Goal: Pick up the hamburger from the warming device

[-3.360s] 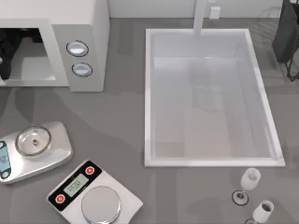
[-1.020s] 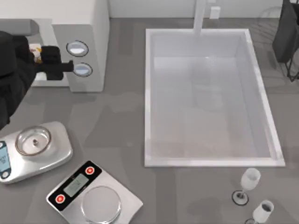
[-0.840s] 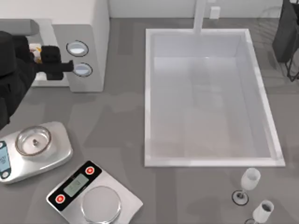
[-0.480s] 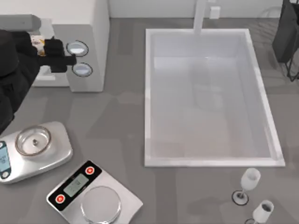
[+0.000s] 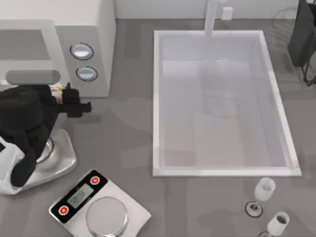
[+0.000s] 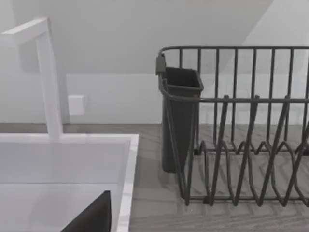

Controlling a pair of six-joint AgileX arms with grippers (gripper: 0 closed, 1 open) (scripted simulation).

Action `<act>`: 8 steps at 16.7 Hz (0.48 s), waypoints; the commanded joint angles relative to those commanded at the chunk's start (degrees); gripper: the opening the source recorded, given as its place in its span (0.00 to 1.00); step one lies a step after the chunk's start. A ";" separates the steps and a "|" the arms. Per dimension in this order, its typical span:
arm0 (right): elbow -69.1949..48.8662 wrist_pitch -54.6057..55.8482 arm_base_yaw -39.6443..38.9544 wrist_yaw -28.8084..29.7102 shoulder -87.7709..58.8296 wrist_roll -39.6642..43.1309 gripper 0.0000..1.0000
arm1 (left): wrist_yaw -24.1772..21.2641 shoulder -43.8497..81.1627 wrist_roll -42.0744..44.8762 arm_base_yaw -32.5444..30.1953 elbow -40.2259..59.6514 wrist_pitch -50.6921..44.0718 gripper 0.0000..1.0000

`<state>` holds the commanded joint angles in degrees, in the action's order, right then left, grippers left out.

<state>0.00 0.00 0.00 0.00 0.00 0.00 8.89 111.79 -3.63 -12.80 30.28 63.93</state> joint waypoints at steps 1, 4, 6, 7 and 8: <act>0.00 0.00 0.00 0.00 0.00 0.00 1.00 | 0.62 1.88 0.11 -0.26 -1.20 1.92 0.00; 0.00 0.00 0.00 0.00 0.00 0.00 1.00 | 1.70 4.18 0.27 -0.70 -2.77 4.29 0.00; 0.00 0.00 0.00 0.00 0.00 0.00 1.00 | 1.70 4.18 0.27 -0.70 -2.77 4.29 0.00; 0.00 0.00 0.00 0.00 0.00 0.00 1.00 | 1.70 4.18 0.27 -0.70 -2.77 4.29 0.00; 0.00 0.00 0.00 0.00 0.00 0.00 1.00 | 1.70 4.18 0.27 -0.70 -2.77 4.29 0.08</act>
<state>0.00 0.00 0.00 0.00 0.00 0.00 10.59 115.97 -3.35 -13.49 27.51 68.21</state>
